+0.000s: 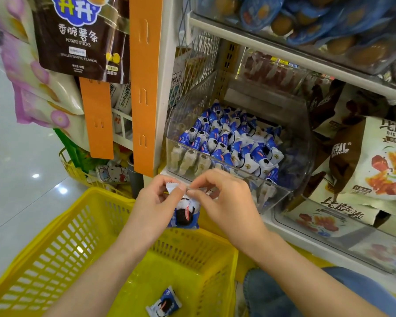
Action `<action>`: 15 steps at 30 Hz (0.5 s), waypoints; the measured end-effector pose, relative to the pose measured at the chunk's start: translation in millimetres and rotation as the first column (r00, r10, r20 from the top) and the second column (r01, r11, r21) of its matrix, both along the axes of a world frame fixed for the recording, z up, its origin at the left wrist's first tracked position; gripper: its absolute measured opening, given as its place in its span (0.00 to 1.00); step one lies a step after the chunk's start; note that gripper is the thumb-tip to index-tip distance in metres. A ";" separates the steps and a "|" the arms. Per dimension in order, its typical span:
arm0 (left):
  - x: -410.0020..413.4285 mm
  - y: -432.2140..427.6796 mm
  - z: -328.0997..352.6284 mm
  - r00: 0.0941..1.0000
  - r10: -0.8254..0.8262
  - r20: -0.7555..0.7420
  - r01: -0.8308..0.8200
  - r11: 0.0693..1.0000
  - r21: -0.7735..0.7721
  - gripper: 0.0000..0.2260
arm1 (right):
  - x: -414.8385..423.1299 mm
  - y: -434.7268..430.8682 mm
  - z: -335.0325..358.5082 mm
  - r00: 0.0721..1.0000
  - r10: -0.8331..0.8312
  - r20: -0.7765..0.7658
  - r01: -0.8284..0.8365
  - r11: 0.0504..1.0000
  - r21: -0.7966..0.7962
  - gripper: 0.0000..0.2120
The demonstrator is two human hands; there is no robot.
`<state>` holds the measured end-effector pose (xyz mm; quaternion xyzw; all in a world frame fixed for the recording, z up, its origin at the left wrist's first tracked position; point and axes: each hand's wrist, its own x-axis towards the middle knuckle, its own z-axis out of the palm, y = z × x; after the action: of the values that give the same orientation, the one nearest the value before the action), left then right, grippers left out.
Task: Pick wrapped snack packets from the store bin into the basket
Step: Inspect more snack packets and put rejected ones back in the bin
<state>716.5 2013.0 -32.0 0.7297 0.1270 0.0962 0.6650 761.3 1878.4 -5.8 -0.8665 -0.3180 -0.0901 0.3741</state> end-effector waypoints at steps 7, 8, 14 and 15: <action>2.0 4.0 -9.2 0.992 0.127 0.023 -0.129 0.963 0.235 0.09 | 4.8 -2.2 5.6 0.943 -0.120 -0.310 0.201 0.948 0.246 0.03; 1.7 2.8 -9.5 0.996 0.088 0.027 -0.092 0.967 0.238 0.09 | 4.9 -1.6 6.1 0.924 -0.104 -0.368 0.215 0.937 0.276 0.03; -3.6 -7.0 -8.6 0.987 -0.155 0.030 0.152 0.984 0.097 0.16 | 4.3 1.5 7.1 0.822 0.050 -0.568 0.195 0.911 0.363 0.03; -3.3 -6.3 -8.2 0.986 -0.164 0.024 0.162 0.983 0.083 0.17 | 4.5 1.7 7.4 0.821 0.058 -0.568 0.178 0.919 0.351 0.03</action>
<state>713.2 2006.7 -40.2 0.7622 0.0526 0.0575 0.6426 765.9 1880.0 1.5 -0.7715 -0.1397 0.0984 0.6129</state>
